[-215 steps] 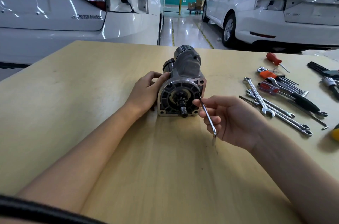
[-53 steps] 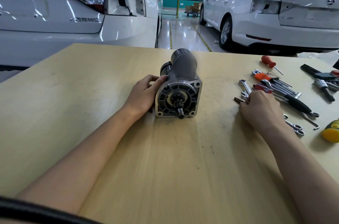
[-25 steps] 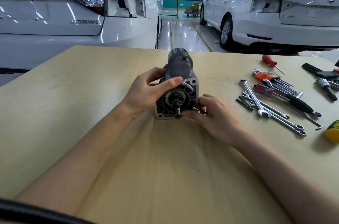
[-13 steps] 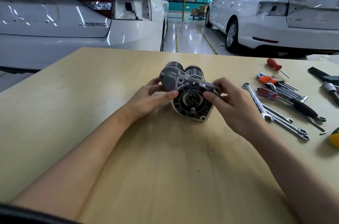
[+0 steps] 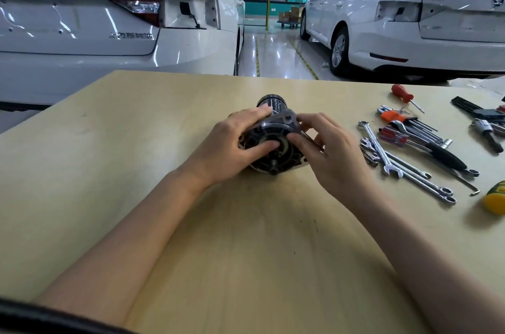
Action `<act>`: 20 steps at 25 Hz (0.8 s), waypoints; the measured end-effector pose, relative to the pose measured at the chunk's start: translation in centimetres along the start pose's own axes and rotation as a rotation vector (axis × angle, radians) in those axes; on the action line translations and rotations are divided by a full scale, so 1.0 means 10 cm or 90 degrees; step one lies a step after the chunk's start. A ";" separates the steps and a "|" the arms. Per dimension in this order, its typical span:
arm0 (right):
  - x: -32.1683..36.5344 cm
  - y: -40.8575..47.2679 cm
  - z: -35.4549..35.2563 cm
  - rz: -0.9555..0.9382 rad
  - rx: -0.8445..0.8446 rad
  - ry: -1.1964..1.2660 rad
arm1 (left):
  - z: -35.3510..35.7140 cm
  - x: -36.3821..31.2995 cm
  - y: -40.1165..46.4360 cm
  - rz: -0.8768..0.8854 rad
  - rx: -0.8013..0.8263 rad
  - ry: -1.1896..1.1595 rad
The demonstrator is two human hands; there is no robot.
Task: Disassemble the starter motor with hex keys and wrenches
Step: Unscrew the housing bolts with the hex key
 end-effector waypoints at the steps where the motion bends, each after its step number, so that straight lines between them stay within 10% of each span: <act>1: 0.00 0.00 0.00 0.009 0.000 0.016 | -0.01 0.00 0.01 -0.007 -0.002 -0.019; 20: -0.06 -0.03 -0.14 0.580 0.061 0.798 | -0.20 0.02 -0.01 -0.010 0.091 0.213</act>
Point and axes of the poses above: each hand's wrist, its own y-axis towards the middle knuckle, its own z-axis out of the palm, x = y × z, the point moved 2 cm from there along y, towards the middle knuckle, and after that the axes turned 6 degrees about z, right-handed, at the moved point
